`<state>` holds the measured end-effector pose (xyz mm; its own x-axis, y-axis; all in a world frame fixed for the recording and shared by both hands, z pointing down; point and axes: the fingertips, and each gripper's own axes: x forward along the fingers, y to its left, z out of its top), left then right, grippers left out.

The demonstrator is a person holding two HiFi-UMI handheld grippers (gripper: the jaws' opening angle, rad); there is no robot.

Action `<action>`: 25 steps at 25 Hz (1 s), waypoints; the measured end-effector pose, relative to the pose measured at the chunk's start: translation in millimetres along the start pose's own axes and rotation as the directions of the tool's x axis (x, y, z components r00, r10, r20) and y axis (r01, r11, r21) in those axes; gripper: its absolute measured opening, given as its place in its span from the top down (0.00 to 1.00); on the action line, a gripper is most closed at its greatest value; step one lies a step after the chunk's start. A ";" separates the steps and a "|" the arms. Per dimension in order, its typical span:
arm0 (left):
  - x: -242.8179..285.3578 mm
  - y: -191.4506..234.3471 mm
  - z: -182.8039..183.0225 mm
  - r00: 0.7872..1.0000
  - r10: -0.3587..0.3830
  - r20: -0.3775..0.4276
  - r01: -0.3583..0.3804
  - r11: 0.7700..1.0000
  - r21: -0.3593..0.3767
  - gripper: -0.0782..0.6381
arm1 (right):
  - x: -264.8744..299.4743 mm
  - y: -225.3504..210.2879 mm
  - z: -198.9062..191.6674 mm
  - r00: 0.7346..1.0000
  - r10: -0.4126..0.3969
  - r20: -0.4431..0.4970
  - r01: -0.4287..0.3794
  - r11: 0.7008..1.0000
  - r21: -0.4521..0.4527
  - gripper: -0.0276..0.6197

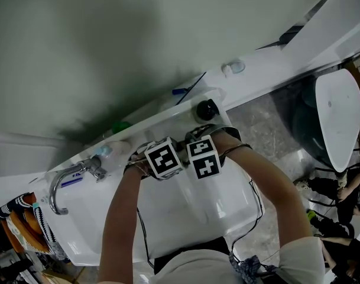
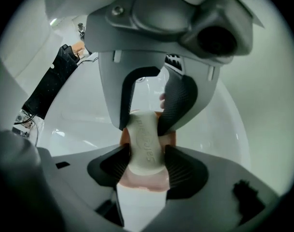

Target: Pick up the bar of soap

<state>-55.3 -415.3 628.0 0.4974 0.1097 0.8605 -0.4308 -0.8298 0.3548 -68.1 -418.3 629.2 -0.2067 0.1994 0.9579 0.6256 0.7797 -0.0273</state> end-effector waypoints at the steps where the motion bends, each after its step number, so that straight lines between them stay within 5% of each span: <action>1: 0.2 0.0 0.0 1.000 -0.004 -0.001 0.004 1.000 0.003 0.55 | -0.4 -0.6 0.2 1.000 -0.005 0.014 0.005 1.000 0.010 0.60; 13: 5.9 0.2 -4.4 0.987 -0.035 -0.156 0.038 0.999 0.015 0.57 | -4.5 -3.1 1.2 0.999 -0.019 0.048 0.015 0.995 0.095 0.60; 25: -6.8 -0.3 -3.0 0.986 -0.013 -0.165 0.024 0.998 0.066 0.57 | -22.2 -11.0 6.0 0.993 -0.061 0.100 0.047 0.991 0.129 0.60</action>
<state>-60.9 -414.1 623.2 0.3719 0.2090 0.9044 -0.3681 -0.8612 0.3504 -75.0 -427.7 606.6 -0.3184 0.2101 0.9244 0.5128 0.8583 -0.0184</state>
